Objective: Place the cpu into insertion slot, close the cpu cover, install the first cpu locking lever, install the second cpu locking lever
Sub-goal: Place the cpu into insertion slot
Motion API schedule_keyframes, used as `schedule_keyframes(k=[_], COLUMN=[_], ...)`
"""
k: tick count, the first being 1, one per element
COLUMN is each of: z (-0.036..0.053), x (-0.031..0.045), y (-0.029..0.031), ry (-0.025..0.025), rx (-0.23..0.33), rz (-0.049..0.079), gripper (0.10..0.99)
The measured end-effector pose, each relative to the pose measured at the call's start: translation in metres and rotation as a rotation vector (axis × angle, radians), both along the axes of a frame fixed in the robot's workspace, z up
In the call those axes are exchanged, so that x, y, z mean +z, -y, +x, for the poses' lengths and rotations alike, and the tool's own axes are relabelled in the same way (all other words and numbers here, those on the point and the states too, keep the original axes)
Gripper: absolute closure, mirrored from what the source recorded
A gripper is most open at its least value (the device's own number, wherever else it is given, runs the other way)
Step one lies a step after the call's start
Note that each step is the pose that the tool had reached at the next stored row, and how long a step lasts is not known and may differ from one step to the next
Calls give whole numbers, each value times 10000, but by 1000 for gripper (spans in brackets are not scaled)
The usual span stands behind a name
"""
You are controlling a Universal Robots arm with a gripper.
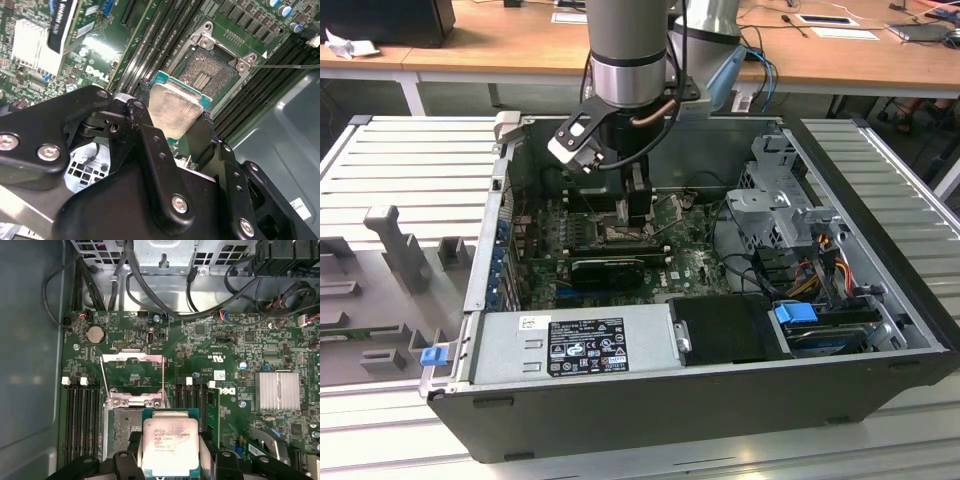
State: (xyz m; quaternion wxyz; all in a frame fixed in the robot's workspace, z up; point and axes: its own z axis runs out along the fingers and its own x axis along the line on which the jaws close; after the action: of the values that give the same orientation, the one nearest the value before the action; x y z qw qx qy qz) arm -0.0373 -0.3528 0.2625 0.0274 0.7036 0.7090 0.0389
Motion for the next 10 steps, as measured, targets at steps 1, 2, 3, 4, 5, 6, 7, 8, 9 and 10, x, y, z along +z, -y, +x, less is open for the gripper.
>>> schedule_keyframes(k=[1, 2, 3, 4, 5, 6, 7, 8, 9, 10], z=[0, 0, -1, -2, -3, -6, -9, -10, -15, -22], x=[-19, -29, -40, -52, -63, -74, -85, -95, -104, -109], y=[-12, -18, -23, -27, -31, -34, -36, -36, -36, -37], ry=[2, 1, 1, 2, 1, 1, 1, 0, 1, 1], rx=[-2, -2, -2, -2, -1, -1, -1, 0, -2, -2], rz=[2, 2, 4, 6, 6, 6, 6, 6, 7, 6], gripper=[545, 545, 545, 545, 545, 545, 545, 545, 545, 545])
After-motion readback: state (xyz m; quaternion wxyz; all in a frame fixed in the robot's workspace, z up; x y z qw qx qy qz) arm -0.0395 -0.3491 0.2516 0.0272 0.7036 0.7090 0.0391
